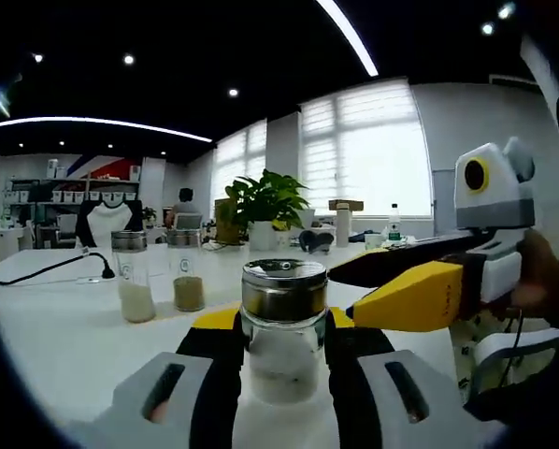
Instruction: Rotate the seasoning bottle until the label or dispensing opening points toward the visible target arrow and the bottle remains upright within the marked orientation range
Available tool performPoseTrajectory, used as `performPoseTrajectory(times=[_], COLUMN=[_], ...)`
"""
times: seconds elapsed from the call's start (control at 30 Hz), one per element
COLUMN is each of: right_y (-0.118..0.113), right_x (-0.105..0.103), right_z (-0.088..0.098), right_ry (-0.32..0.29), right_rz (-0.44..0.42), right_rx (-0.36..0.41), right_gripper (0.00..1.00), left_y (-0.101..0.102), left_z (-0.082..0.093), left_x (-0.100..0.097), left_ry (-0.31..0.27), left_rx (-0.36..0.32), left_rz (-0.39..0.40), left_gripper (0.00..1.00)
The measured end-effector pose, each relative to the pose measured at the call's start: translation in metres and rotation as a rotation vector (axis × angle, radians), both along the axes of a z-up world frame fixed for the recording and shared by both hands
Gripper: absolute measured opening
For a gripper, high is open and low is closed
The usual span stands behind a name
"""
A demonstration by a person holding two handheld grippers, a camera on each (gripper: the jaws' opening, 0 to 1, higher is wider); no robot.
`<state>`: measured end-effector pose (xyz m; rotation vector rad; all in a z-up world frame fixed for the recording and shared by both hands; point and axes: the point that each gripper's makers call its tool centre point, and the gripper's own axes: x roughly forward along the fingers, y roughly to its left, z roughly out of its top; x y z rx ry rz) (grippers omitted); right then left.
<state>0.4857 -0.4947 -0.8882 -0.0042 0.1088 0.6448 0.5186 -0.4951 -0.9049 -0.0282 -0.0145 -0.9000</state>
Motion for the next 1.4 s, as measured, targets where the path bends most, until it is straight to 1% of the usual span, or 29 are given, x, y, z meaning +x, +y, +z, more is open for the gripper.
performPoseTrajectory(times=[0.03, 0.1, 0.2, 0.33, 0.5, 0.63, 0.7, 0.8, 0.97, 1.13, 1.3, 1.4], right_y=[0.0, 0.0, 0.002, 0.004, 0.005, 0.006, 0.007, 0.007, 0.01, 0.013, 0.014, 0.018], right_x=[0.0, 0.0, 0.001, 0.001, 0.0, -0.002, -0.003, -0.003, -0.004, -0.007, -0.009, -0.013], right_z=[0.0, 0.002, 0.002, 0.004, 0.004, 0.004, 0.004, 0.004, 0.005, 0.005, 0.005, 0.007], right_ry=[0.0, -0.006, -0.011, -0.016, -0.016, -0.016, -0.018, -0.033, -0.033, -0.038, -0.04, -0.057], right_rz=[0.0, 0.001, 0.004, 0.011, 0.018, 0.032, 0.039, 0.045, 0.063, 0.081, 0.095, 0.125], right_rx=[-0.002, 0.004, -0.006, -0.009, 0.001, 0.003, 0.0, -0.025, -0.01, -0.018, -0.012, -0.009], right_gripper=[0.39, 0.38, 0.38, 0.38, 0.38, 0.38, 0.38, 0.37, 0.37, 0.35, 0.35, 0.35], left_y=[-0.002, -0.004, -0.007, -0.01, -0.01, -0.012, -0.013, -0.014, -0.018, -0.019, -0.02, -0.022], left_z=[0.002, 0.003, 0.002, 0.003, 0.004, 0.004, 0.004, 0.003, 0.005, 0.005, 0.006, 0.007], left_x=[-0.004, -0.007, -0.012, -0.021, -0.023, -0.027, -0.029, -0.031, -0.039, -0.043, -0.048, -0.056], left_ry=[-0.007, -0.02, -0.03, -0.038, -0.048, -0.056, -0.05, -0.045, -0.052, -0.059, -0.058, -0.051], left_rx=[-0.009, -0.004, 0.013, 0.01, 0.013, 0.018, 0.013, 0.01, 0.008, 0.021, 0.014, -0.011], left_rz=[-0.021, -0.035, -0.056, -0.104, -0.103, -0.13, -0.139, -0.155, -0.195, -0.209, -0.232, -0.308], left_gripper=[0.35, 0.35, 0.35, 0.35, 0.35, 0.35, 0.35, 0.35, 0.35, 0.35, 0.35, 0.35])
